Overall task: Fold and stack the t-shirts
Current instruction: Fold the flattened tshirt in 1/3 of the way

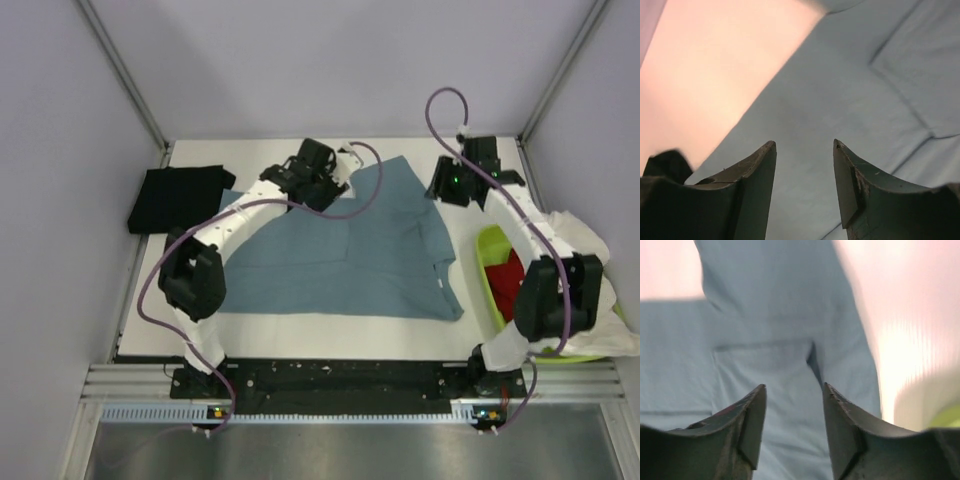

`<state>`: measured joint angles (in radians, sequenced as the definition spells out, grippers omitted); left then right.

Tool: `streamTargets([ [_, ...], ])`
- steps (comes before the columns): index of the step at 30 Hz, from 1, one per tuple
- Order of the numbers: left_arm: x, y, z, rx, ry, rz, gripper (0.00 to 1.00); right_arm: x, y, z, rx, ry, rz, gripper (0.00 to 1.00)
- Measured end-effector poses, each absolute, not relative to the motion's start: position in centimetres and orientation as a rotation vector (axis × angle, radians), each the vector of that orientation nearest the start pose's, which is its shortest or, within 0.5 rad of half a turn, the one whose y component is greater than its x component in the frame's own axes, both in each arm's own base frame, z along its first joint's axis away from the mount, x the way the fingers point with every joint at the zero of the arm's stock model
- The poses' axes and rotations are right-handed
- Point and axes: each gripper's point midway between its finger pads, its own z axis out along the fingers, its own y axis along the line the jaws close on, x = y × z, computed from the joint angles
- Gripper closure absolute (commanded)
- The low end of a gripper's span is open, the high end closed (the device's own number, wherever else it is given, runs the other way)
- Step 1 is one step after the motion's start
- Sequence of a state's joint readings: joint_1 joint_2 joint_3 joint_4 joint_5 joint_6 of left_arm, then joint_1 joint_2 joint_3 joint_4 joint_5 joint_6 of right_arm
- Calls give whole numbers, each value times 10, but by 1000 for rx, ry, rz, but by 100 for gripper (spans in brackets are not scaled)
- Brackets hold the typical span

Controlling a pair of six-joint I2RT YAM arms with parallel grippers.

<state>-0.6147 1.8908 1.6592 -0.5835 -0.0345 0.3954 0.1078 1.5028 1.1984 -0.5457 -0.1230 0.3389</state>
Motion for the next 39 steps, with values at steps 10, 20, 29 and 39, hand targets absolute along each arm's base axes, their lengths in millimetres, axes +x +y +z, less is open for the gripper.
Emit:
streamTargets([
  [10,468,-53,141,682,2370,240,46,511,79,139,186,2413,267,43],
  [20,330,-5,123,901,2493,205,50,412,89,122,-22,2581,259,44],
  [29,197,17,71,1362,2707,20,52,253,163,133,-1347,2113,385,32],
  [39,182,40,33,1472,2699,188,49,171,109,63,-1940,2080,283,31],
])
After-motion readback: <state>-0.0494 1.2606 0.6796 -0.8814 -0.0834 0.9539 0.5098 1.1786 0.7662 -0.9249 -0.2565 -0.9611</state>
